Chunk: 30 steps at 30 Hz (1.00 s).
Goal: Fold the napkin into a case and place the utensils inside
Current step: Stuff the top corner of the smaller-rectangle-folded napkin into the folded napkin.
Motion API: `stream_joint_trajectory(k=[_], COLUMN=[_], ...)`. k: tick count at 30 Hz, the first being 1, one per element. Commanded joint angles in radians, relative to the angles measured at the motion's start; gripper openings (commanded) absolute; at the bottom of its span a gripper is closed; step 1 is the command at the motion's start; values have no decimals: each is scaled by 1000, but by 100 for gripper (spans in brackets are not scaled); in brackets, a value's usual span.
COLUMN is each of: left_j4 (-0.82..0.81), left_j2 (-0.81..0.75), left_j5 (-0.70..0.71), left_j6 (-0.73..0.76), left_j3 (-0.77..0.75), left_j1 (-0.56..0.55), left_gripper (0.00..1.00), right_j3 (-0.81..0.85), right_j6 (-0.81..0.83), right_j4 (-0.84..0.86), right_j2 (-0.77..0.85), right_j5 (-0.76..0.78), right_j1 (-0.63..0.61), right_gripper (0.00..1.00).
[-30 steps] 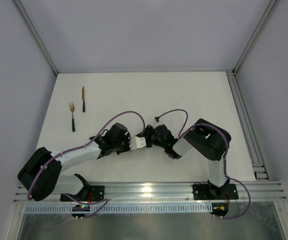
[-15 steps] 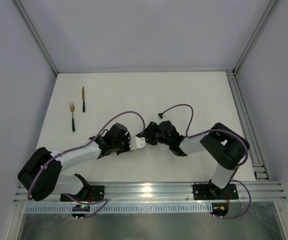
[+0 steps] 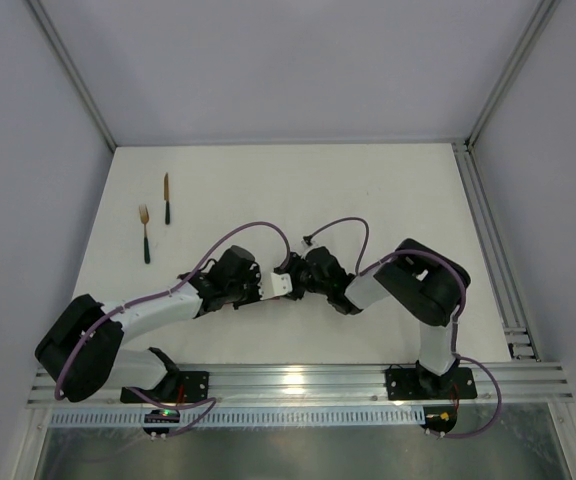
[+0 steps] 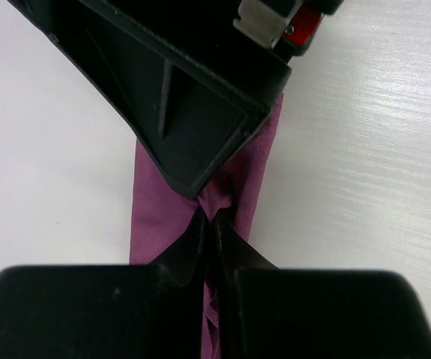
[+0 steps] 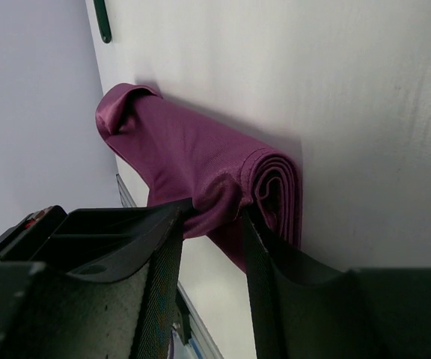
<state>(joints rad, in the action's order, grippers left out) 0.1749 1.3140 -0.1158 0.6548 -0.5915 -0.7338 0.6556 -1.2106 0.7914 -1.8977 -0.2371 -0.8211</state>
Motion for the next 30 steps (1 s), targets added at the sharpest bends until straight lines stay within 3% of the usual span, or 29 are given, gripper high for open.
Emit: stream_joint_trajectory(k=[1,12,16,18,21,22,23,27,28,30], left_j4=[-46,-45,-32,-17,3,20,26,60,69,84], left_j2=[-4,-10,-41,-45,-53,-52,-52,-62,-65,-59], left_j5=[10,-36,-51,-62,-79,-84,-84,-91,-91,-73], left_j6=[-14,8,32,51,59,55,48,-56,-78,-124], left_j3=[1,12,28,35,39,32,27,-25,-43,-93], left_j1=[-4,-4,-4,-4,-4,-4,-3,4,5,7], left_gripper=[1,2,3,4,13,27,34,51,68,70], right_j3=[32,78,101,108,110,108,107,81,73,53], right_j6=[-44,-55,-37,-23,-7,-3,-1,-6,-7,-7], right_j4=[65,32,28,23,23,32,35,92,106,134], right_j2=[-14,-57,-83,-89,-95,-98,-100,-100,-98,-89], right_j5=[-25,39,56,73,88,91,94,102,107,120], right_j1=[-13,-24,-19,-19,-19,-19,-19,-19,-21,-21], right_gripper=[42,44,34,23,10,6,5,4,4,4])
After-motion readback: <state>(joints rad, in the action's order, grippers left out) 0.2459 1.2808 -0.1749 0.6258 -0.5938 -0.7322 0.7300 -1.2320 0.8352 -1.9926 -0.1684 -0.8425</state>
